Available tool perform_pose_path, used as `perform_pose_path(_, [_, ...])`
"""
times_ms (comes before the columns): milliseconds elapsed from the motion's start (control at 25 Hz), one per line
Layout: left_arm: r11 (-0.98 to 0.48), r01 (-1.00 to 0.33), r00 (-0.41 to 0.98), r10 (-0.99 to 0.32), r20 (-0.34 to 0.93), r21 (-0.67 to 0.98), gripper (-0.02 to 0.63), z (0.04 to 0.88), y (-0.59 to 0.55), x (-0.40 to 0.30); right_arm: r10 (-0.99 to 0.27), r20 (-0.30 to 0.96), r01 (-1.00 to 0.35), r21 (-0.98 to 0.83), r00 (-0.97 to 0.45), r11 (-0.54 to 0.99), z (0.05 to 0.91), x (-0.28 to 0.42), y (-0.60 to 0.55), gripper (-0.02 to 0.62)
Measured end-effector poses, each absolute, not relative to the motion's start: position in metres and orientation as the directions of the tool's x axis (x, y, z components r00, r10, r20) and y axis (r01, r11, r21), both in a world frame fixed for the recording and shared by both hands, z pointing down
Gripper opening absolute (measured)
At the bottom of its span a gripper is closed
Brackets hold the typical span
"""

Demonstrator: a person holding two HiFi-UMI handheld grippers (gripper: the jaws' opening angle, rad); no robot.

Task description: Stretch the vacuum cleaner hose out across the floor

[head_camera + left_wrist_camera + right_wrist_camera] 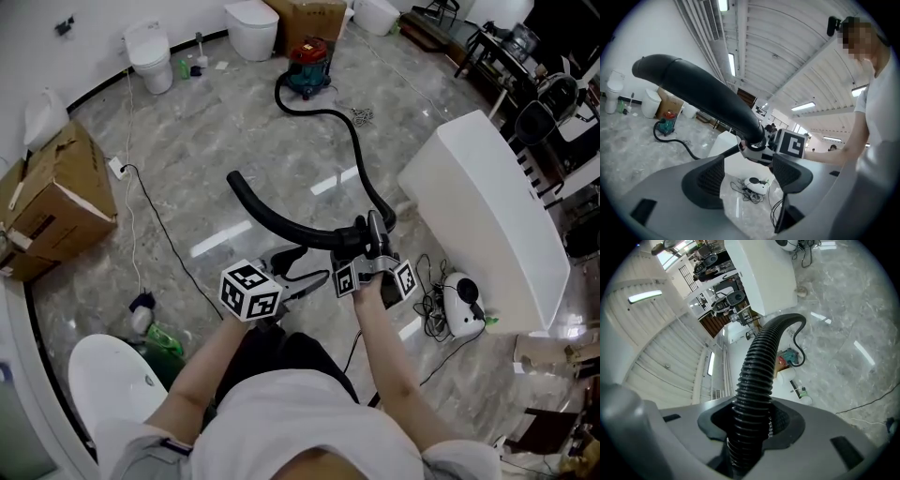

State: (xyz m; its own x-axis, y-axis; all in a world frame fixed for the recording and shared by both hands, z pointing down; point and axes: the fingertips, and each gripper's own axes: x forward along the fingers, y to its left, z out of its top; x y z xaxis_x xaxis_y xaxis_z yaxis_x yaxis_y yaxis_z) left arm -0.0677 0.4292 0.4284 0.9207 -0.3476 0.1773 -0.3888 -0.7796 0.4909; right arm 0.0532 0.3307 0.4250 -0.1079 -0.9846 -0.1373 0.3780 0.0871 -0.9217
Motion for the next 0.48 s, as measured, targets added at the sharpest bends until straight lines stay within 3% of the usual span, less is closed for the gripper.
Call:
perform_pose_path(200, [-0.774, -0.304, 0.937, -0.350, 0.025, 0.555, 0.314, 0.395, 0.423, -0.067, -0.978, -0.155, 0.416, -0.906, -0.143, 0.083, 0.424, 0.048, 0.336, 0.156])
perform_pose_path(480, [-0.719, -0.301, 0.900, -0.431, -0.062, 0.627, 0.314, 0.382, 0.403, -0.064, -0.947, -0.197, 0.410, -0.909, -0.254, 0.079, 0.420, 0.014, 0.346, 0.149])
